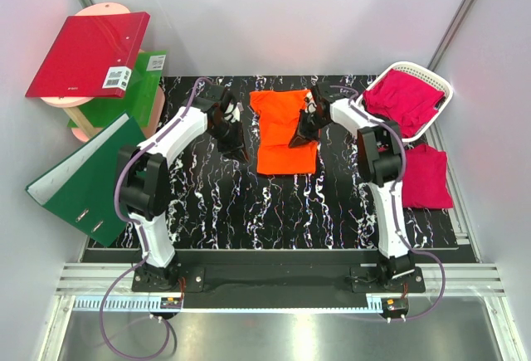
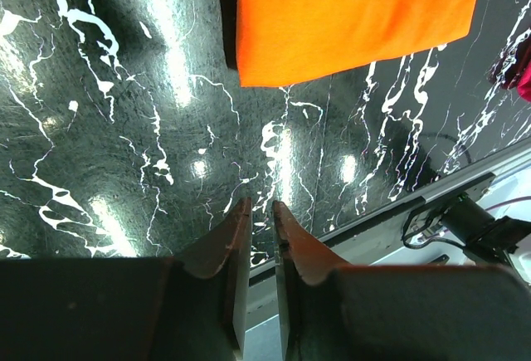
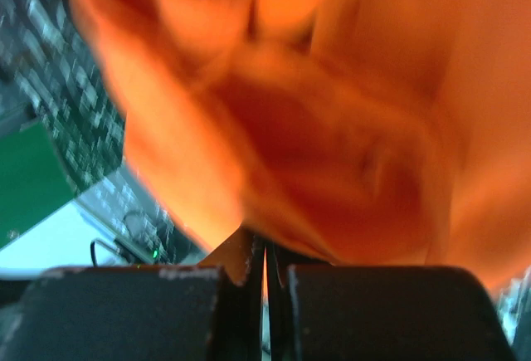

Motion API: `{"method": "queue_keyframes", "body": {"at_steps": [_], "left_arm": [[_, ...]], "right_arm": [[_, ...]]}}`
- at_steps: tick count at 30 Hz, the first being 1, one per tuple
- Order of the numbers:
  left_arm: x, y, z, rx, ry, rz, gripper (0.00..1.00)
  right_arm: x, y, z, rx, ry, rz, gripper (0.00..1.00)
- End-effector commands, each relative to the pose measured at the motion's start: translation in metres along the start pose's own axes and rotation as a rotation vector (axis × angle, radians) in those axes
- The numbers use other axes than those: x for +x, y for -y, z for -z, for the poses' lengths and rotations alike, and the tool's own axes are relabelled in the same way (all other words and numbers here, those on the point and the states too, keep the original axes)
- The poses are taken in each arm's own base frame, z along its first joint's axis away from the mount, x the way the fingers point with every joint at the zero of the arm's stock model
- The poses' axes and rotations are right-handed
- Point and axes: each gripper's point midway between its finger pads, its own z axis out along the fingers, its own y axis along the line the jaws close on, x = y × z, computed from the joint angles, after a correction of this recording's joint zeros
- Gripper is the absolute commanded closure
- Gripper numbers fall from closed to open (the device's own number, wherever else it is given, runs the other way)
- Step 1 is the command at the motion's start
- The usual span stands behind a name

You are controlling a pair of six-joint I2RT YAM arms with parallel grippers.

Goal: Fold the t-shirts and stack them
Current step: Fold the folded rectangular tshirt in 1/3 of the way, then grab one side of the 2/3 rectangular tshirt with both arms

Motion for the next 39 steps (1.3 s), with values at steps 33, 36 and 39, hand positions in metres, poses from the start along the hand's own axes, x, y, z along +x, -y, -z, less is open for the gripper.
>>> {"method": "queue_keyframes", "body": {"at_steps": [33, 36, 39], "left_arm": [[-0.069, -0.018, -0.073, 0.000, 0.041, 0.145, 0.03], [-0.077, -0.018, -0.082, 0.002, 0.042, 0.153, 0.03], [-0.085, -0.016, -0.088, 0.015, 0.046, 0.157, 0.03]], "right_arm": [[0.000, 0.035, 0.086, -0.133, 0.143, -0.283, 0.17], [-0.001, 0.036, 0.076, -0.158, 0.122, -0.302, 0.17], [-0.003, 0.039, 0.065, -0.163, 0.094, -0.328, 0.19]]}}
